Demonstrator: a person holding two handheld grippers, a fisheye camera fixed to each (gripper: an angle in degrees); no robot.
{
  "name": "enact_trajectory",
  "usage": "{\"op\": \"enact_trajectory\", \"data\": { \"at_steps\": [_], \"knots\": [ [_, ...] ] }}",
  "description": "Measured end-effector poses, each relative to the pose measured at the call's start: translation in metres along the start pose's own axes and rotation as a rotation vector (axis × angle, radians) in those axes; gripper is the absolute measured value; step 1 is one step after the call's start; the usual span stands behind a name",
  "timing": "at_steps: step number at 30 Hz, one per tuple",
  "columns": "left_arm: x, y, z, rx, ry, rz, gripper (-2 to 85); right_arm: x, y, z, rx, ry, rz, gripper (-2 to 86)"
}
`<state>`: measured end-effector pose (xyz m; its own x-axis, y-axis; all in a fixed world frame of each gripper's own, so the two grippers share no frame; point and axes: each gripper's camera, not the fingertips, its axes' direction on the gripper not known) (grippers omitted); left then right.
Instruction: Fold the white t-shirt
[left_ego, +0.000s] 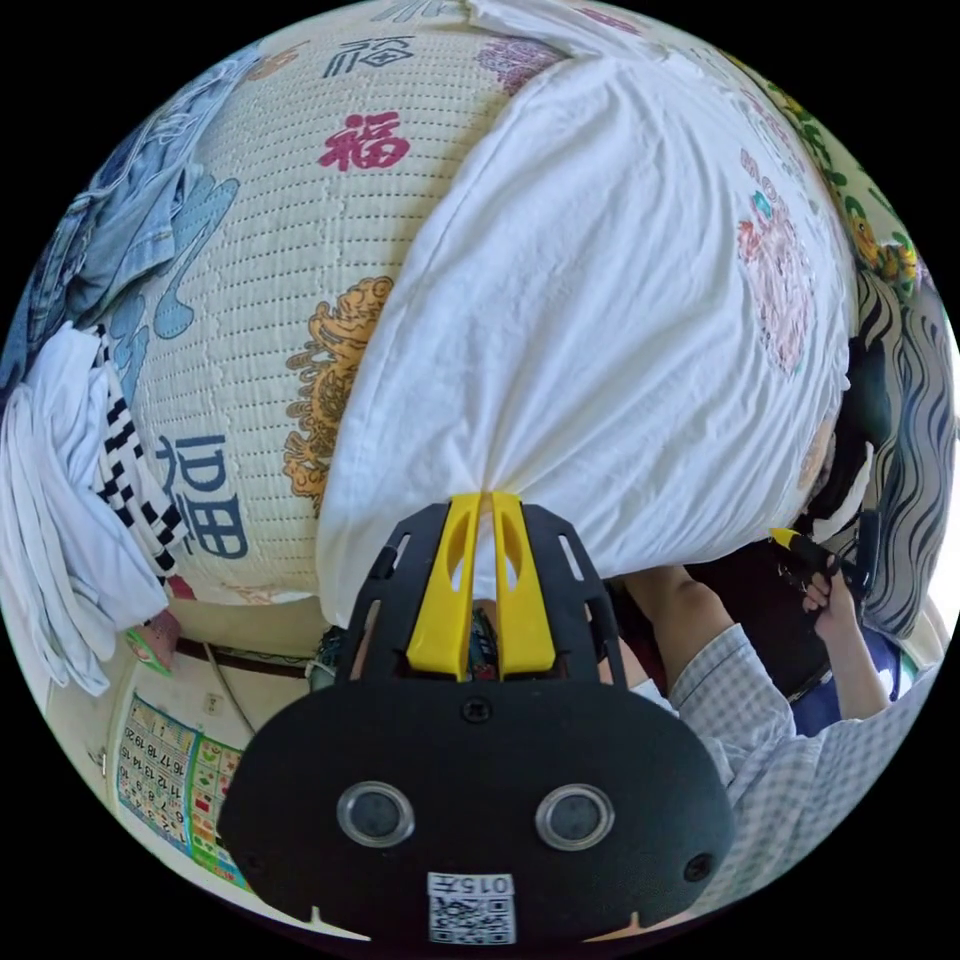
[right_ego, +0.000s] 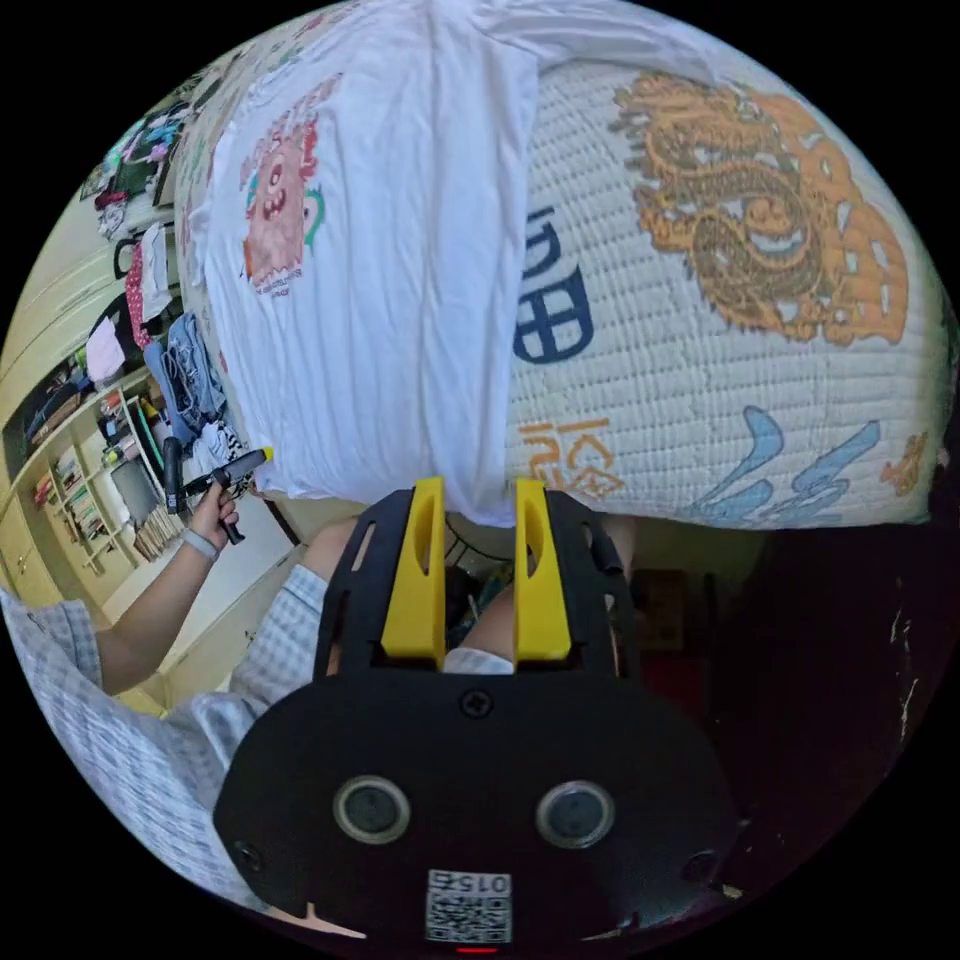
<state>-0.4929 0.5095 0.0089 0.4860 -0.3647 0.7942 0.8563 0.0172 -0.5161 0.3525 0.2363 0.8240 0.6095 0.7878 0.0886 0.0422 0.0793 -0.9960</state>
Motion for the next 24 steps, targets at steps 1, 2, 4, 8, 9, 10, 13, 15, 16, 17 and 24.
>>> {"op": "enact_trajectory", "data": {
  "at_steps": [1, 2, 4, 8, 9, 10, 13, 15, 16, 17, 24],
  "knots": [
    [0.010, -0.004, 0.003, -0.008, -0.004, -0.014, 1.0, 0.003, -0.002, 0.005, -0.027, 0.026, -0.003, 8.0],
    [0.016, -0.006, 0.005, -0.013, -0.008, -0.020, 0.9, 0.004, -0.002, 0.007, -0.030, 0.075, 0.001, 6.5],
    [0.040, -0.016, 0.013, -0.040, -0.040, -0.026, 0.9, 0.021, 0.003, 0.003, -0.020, 0.064, 0.069, 2.3],
    [0.086, -0.041, 0.025, -0.147, -0.161, -0.026, 0.6, 0.066, 0.033, -0.010, 0.049, -0.143, 0.204, 0.5],
    [0.106, -0.050, 0.030, -0.206, -0.229, -0.011, 0.4, 0.074, 0.042, -0.014, 0.057, -0.161, 0.193, 0.5],
    [0.128, -0.060, 0.033, -0.260, -0.318, 0.017, 0.2, 0.079, 0.049, -0.021, 0.053, -0.166, 0.171, 0.5],
    [0.200, -0.083, 0.022, -0.214, -0.595, 0.134, -0.5, 0.090, 0.066, -0.058, 0.149, -0.156, 0.120, 2.7],
    [0.260, -0.096, 0.003, -0.068, -0.668, 0.238, -0.6, 0.097, 0.074, -0.091, 0.261, -0.154, 0.075, 4.5],
    [0.307, -0.106, -0.010, 0.025, -0.658, 0.331, -0.6, 0.101, 0.077, -0.115, 0.340, -0.132, 0.044, 5.3],
    [0.331, -0.111, -0.016, 0.067, -0.635, 0.385, -0.6, 0.103, 0.078, -0.127, 0.381, -0.119, 0.027, 5.6],
    [0.628, -0.181, -0.022, 0.204, -0.209, 1.024, 0.7, 0.135, 0.040, -0.209, 0.605, -0.027, -0.085, 6.5]
  ]
}}
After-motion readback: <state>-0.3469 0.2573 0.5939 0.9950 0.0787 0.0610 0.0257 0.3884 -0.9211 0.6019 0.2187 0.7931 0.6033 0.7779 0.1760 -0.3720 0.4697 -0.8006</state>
